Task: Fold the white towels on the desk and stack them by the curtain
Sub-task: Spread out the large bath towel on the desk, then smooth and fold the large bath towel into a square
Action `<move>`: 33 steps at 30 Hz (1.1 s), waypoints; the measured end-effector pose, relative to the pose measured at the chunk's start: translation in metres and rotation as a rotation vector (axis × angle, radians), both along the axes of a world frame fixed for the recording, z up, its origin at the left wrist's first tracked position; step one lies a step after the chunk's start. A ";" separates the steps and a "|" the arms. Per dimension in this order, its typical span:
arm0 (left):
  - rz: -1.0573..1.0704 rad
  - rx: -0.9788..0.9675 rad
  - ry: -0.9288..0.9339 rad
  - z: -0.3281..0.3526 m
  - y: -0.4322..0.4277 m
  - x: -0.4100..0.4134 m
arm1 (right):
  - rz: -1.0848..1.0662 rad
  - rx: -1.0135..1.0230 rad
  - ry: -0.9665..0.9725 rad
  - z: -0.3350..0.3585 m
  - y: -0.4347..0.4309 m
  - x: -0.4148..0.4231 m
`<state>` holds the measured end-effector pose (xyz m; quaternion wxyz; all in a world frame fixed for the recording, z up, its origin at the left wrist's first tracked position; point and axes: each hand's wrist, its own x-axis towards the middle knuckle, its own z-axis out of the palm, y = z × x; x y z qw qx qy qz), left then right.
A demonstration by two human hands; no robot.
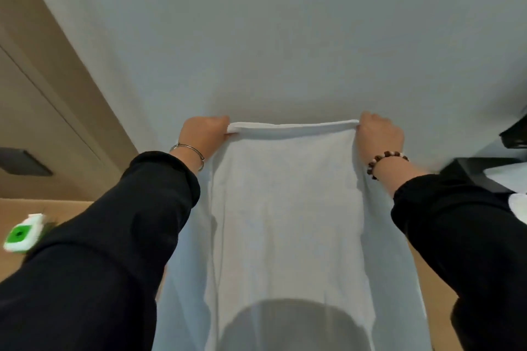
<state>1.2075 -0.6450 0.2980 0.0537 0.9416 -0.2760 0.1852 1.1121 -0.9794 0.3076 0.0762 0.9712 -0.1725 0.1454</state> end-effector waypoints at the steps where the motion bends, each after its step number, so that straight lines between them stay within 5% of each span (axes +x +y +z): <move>1: -0.050 0.027 -0.040 -0.012 -0.003 0.010 | 0.017 -0.007 -0.020 -0.011 0.000 0.010; 4: -0.112 0.132 -0.212 -0.066 -0.026 0.015 | 0.053 -0.029 -0.014 -0.051 0.015 0.022; 6: -0.244 0.120 -0.163 -0.106 -0.052 -0.002 | 0.120 0.018 0.101 -0.092 0.036 0.011; 10: -0.191 0.214 0.529 -0.184 -0.097 -0.054 | 0.074 0.262 0.491 -0.184 0.065 -0.031; 12: -0.106 0.230 0.691 -0.211 -0.101 -0.065 | 0.008 0.398 0.561 -0.210 0.064 -0.043; 23: -0.049 0.207 0.586 -0.233 -0.114 -0.056 | 0.109 0.403 0.404 -0.233 0.030 -0.026; 29: 0.090 0.188 0.624 -0.217 -0.131 -0.085 | 0.155 0.536 0.549 -0.218 0.018 -0.023; 33: 0.065 0.154 0.591 -0.205 -0.155 -0.135 | 0.115 0.643 0.240 -0.194 -0.002 -0.070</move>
